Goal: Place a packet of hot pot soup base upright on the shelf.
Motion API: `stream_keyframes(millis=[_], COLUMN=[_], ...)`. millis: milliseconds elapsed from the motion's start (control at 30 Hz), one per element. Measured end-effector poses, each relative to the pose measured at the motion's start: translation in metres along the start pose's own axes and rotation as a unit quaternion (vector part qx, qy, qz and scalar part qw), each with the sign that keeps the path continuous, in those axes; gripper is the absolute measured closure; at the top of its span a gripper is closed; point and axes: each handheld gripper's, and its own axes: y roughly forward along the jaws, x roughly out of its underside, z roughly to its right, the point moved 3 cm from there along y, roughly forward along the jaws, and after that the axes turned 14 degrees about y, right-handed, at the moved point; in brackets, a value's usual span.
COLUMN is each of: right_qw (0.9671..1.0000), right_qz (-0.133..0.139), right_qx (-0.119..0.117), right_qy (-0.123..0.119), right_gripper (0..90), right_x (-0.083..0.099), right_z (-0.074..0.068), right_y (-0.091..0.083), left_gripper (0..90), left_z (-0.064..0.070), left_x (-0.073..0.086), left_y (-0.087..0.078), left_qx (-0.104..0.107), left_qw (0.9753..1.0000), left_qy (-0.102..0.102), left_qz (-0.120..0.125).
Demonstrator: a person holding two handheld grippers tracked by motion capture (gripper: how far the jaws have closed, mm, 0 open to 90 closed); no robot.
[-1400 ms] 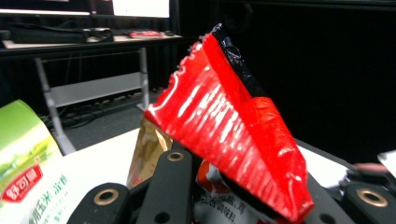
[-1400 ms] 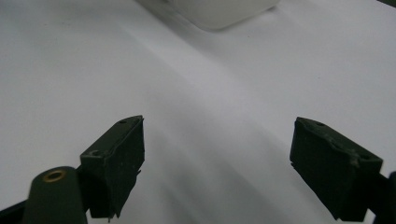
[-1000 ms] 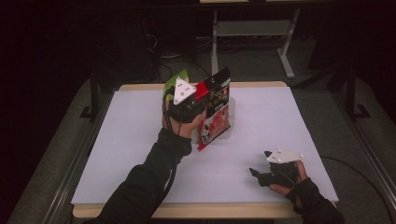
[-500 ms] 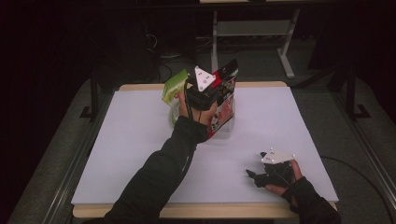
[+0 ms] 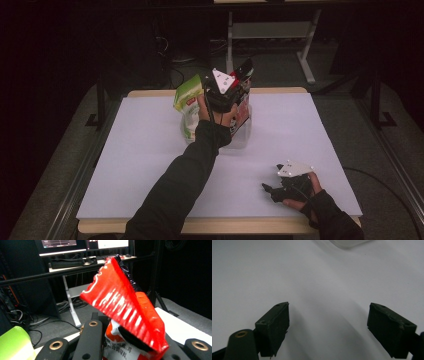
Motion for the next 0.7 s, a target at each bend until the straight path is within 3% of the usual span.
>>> stream_keyframes(millis=[233,300,467,700], right_qw=[1.0000,1.0000,1.0000,1.0000], right_qz=[0.002,0.002,0.001,0.001], right_qx=[-0.001,0.000,-0.002,-0.003], right_qy=[0.003,0.002,-0.001,-0.001], right_gripper=[17.0,17.3,17.8,17.9], right_x=[0.001,0.001,0.001,0.001], right_z=[0.002,0.003,0.001,0.000], right_y=[-0.001,-0.001,0.000,0.000], left_gripper=[76.7,76.6,76.6,76.4], left_z=[0.002,0.001,0.000,0.007], left_x=[0.021,0.023,0.028,0.041], left_y=[0.006,0.005,0.005,0.006], left_qx=[0.001,-0.001,0.009,0.024], left_qw=[0.9996,0.9996,0.9998,0.9992], left_qy=[-0.028,-0.026,0.004,0.029], left_qz=[0.004,0.006,0.016,0.011])
